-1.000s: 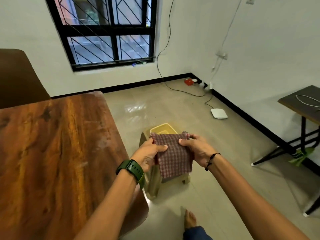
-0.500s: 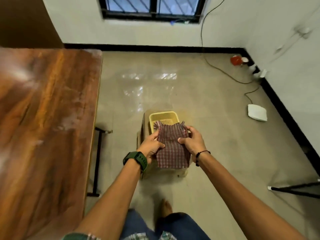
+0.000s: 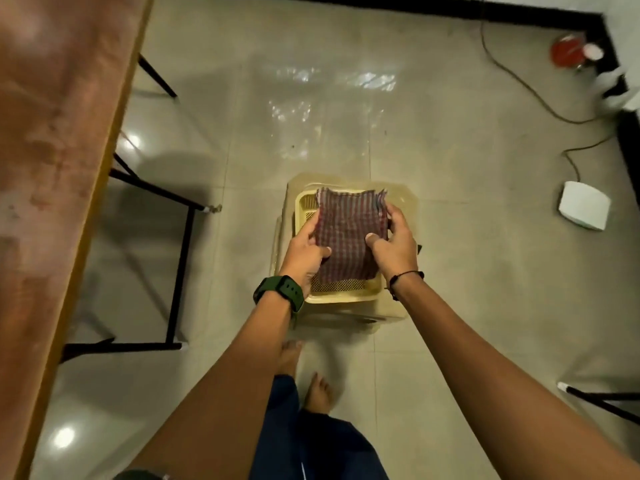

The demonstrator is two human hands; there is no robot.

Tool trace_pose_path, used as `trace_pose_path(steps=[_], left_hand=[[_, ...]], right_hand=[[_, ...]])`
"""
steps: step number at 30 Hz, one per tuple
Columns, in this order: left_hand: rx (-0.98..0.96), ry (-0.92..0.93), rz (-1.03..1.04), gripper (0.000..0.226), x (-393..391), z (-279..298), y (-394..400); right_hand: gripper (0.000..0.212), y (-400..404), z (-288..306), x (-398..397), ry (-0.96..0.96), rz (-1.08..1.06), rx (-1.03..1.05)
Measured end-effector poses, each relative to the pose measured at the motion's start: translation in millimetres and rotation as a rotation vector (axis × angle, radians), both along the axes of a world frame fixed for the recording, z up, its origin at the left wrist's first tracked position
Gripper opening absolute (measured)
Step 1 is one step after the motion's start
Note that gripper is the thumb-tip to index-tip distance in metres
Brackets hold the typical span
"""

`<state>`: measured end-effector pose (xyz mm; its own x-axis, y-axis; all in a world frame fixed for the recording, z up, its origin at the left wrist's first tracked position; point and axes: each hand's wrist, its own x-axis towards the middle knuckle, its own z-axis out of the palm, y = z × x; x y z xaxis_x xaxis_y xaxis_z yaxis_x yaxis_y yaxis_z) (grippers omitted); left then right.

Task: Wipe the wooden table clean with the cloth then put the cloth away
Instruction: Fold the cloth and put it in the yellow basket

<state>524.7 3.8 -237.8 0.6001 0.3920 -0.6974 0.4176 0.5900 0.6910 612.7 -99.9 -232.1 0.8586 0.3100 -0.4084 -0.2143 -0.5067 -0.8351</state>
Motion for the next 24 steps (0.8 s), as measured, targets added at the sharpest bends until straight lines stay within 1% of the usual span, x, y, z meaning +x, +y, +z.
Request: trace_pose_path(steps=[3, 4, 6, 9, 11, 13, 16, 18, 19, 20, 22, 24], left_hand=[[-0.084, 0.088, 0.061, 0.064, 0.0, -32.2, -1.6], [-0.093, 0.120, 0.052, 0.063, -1.4, -40.5, -2.5], [-0.075, 0.147, -0.041, 0.067, -1.3, -49.7, -4.9], [0.066, 0.131, -0.251, 0.090, 3.4, -55.3, -7.1], [0.223, 0.142, -0.403, 0.094, 9.1, -58.1, -4.9], [0.338, 0.147, -0.490, 0.087, 14.1, -59.8, -2.3], [0.355, 0.198, -0.513, 0.068, 17.1, -61.6, -2.5], [0.362, 0.243, -0.518, 0.060, 15.6, -66.2, -3.9], [0.376, 0.237, -0.525, 0.060, 15.8, -67.4, -4.5], [0.403, 0.205, -0.528, 0.062, 16.4, -69.1, -4.6], [0.437, 0.086, -0.509, 0.071, 17.6, -67.2, -4.7], [0.378, -0.035, -0.433, 0.079, 16.4, -63.9, -5.0]], right_hand=[[0.073, 7.7, -29.4, 0.2, 0.089, 0.111, -0.069], [0.078, 9.3, -38.2, -0.9, 0.110, 0.135, -0.111], [0.087, 10.8, -51.3, -1.6, 0.092, 0.154, -0.197], [0.092, 10.5, -62.3, -4.2, -0.045, 0.222, -0.324], [0.089, 11.4, -64.0, -3.6, -0.139, 0.284, -0.391], [0.085, 13.2, -64.3, -1.7, -0.198, 0.354, -0.472], [0.090, 14.9, -67.8, 0.9, -0.215, 0.469, -0.585], [0.090, 14.9, -70.3, 1.1, -0.198, 0.513, -0.584], [0.088, 14.0, -70.7, 1.0, -0.193, 0.517, -0.549], [0.084, 12.3, -70.9, 0.2, -0.205, 0.506, -0.497], [0.069, 7.5, -70.0, -2.6, -0.302, 0.444, -0.395], [0.056, 3.2, -67.1, -6.5, -0.413, 0.373, -0.349]])
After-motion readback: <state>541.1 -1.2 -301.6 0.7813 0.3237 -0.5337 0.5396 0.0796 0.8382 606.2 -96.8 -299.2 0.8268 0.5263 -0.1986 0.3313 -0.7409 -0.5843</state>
